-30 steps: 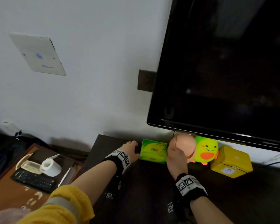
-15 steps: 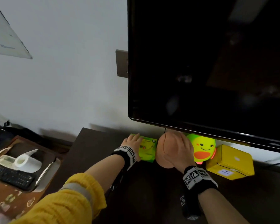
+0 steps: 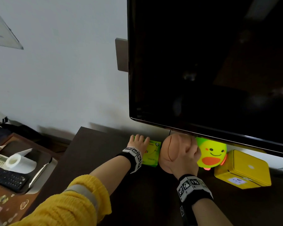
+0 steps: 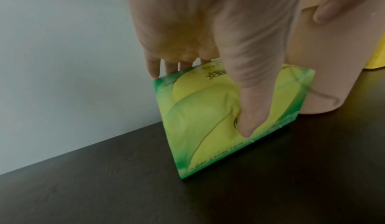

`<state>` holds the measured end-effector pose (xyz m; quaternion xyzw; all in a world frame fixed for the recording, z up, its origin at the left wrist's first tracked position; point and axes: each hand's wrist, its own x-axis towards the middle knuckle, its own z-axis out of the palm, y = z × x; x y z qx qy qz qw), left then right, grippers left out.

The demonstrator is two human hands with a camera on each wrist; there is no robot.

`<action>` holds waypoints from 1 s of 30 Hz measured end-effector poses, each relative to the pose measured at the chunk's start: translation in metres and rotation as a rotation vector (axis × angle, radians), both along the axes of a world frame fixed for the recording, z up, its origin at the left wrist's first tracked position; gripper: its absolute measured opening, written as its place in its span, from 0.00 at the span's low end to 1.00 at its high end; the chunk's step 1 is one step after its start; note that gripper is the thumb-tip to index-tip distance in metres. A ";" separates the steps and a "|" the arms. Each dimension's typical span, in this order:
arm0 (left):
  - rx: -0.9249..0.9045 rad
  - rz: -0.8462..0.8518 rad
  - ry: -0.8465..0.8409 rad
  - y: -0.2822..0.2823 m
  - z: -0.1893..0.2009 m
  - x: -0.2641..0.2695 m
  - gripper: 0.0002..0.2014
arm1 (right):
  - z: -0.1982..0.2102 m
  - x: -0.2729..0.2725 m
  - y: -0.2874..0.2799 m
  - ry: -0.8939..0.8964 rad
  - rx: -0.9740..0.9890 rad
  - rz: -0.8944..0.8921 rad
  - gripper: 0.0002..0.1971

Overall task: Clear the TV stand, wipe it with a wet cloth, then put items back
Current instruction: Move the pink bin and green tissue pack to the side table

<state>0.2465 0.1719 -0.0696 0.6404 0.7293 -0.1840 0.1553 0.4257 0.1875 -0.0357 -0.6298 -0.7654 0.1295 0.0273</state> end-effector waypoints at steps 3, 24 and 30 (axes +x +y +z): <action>0.048 -0.051 0.029 -0.007 0.002 0.000 0.44 | 0.002 -0.001 -0.004 0.008 0.023 -0.003 0.54; 0.047 0.134 -0.013 -0.198 0.067 -0.145 0.52 | 0.083 -0.139 -0.164 0.062 0.066 0.117 0.59; -0.001 0.241 0.035 -0.306 0.086 -0.238 0.50 | 0.098 -0.232 -0.249 0.132 0.009 0.247 0.56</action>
